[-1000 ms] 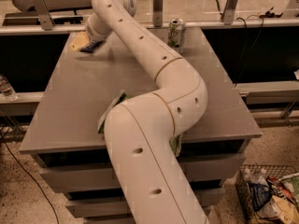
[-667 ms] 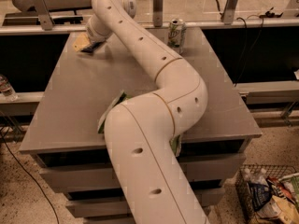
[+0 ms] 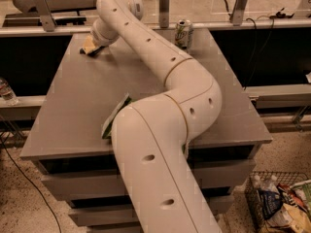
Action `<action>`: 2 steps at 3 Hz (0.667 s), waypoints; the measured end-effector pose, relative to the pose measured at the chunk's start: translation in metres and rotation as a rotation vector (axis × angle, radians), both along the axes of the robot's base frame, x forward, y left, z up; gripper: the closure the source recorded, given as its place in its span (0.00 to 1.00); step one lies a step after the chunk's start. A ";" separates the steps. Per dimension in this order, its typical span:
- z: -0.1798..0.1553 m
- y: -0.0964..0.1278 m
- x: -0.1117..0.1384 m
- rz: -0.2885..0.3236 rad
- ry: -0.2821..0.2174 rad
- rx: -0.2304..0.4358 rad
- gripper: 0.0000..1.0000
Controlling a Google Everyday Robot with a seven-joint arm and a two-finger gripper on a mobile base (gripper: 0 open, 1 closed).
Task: Move rxbar blueberry near green jalapeno chip bag
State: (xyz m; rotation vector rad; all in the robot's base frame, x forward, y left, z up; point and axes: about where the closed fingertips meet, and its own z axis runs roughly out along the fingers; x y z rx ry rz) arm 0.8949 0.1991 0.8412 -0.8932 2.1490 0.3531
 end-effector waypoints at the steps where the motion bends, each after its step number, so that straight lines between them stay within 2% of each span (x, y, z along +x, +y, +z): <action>1: 0.008 -0.011 -0.010 0.002 -0.019 -0.009 0.92; 2: 0.033 -0.025 -0.033 0.041 -0.072 -0.027 1.00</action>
Offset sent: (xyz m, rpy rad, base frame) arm -0.0829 -0.0487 0.0724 -0.0510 -0.1637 0.1013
